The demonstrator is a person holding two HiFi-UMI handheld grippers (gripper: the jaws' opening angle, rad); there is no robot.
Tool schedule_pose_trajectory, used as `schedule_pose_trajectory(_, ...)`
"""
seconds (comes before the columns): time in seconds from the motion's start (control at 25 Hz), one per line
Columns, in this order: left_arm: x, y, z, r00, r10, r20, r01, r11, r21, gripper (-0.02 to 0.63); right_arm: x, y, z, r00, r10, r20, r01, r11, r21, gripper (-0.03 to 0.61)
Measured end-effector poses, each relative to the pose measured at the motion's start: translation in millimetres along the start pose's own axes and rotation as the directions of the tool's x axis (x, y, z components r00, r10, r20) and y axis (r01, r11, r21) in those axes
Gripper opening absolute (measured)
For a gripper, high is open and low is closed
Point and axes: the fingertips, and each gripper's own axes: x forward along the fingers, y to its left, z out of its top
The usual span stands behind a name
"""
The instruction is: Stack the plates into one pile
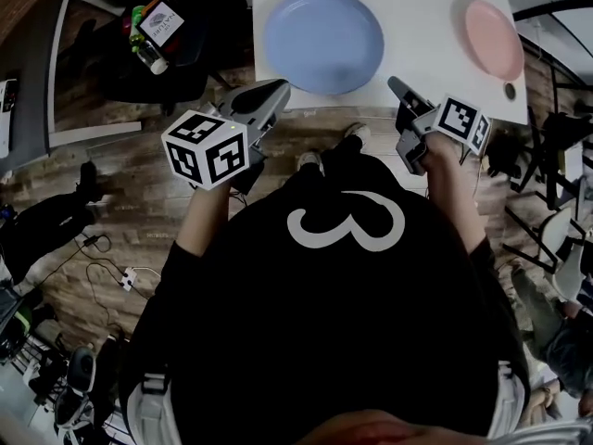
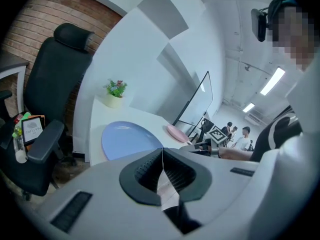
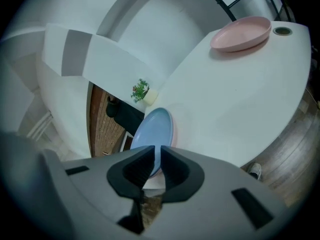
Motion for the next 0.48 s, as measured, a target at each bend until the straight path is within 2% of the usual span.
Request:
schedule_pose_trajectory(0.2,39.5,-27.0,9.5,0.998,-0.057,-0.033,0.058,0.998,0.035,0.017,-30.7,-7.8,26.4,0.992,0.107,0.066,-0.109,0.994,0.021,0.038)
schedule_pose_trajectory(0.32,55.8,-35.5,11.4,0.993,-0.097,-0.067,0.102,0.993,0.064,0.017,-41.1,-8.1,35.4,0.983,0.144,0.115,-0.146,0.989,0.009,0.038)
schedule_pose_trajectory(0.48,87.7,-51.3,25.5,0.985,-0.146,-0.093,0.153,0.985,0.082,0.017,-63.4,-33.9,52.4,0.982,0.084,0.172,-0.095,0.994,0.058,0.038)
